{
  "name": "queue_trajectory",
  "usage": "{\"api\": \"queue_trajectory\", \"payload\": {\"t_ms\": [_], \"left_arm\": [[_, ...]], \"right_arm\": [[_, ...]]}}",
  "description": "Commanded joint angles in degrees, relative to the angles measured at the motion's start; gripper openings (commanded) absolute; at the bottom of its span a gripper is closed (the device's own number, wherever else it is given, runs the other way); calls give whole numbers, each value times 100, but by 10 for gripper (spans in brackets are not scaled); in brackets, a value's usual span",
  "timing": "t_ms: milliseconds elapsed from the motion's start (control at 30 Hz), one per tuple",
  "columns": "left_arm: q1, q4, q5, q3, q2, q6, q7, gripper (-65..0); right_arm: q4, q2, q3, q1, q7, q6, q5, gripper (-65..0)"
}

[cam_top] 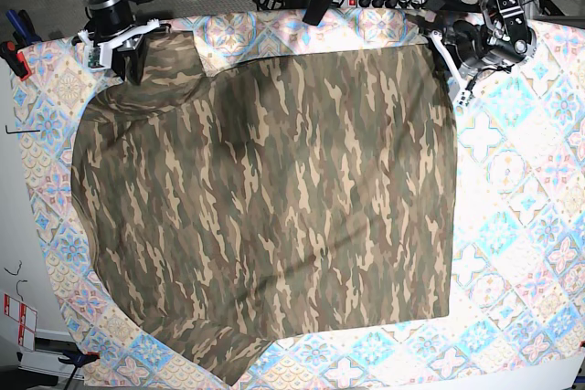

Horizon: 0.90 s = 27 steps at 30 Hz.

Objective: Fold the T-shirt properly
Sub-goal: 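Lift the hem corners and pull them apart, stretching the hem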

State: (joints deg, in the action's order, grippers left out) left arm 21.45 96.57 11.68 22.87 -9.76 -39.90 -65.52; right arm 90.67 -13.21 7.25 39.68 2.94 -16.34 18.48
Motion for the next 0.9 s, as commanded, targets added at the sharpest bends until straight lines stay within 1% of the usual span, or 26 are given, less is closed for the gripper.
{"api": "queue_trajectory", "payload": {"t_ms": [0,133,233,367,467,567,600,700,733,867], "left_arm": [[-13,219,32,29,-75,-10,-73,-623],[-13,1072,32,38,-83,-10,-714,-623],[-49,1424,32,38,-83,-10,-1040,-623],[-216,1433,-3,135,-75,-10,-1128,-623],[-418,1274,5,390,-75,-10,-1448,-623],[-690,1239,-3,574,-101,-10,-1448,-623],[-725,1239,-3,574,-110,-10,-1448,-623],[-1007,1230,-21,574,-110,-10,-1448,-623],[-1068,1222,-21,557,-110,-10,-1448,-623],[-1156,1257,32,548,-66,-10,-1448,-622]], "right_arm": [[168,-46,36,80,159,-41,55,-612],[476,-28,405,151,159,-41,55,-612],[704,-28,572,168,124,-41,55,-612],[783,-28,713,159,124,-41,55,-612],[783,-28,853,142,115,-41,55,-612],[783,-37,889,133,88,-41,64,-611],[792,-37,889,98,-17,-41,64,-610],[880,-46,889,-263,-676,-41,55,-611],[889,-46,889,-342,-817,-41,55,-611],[1021,-46,862,-474,-993,-41,55,-612]]}}
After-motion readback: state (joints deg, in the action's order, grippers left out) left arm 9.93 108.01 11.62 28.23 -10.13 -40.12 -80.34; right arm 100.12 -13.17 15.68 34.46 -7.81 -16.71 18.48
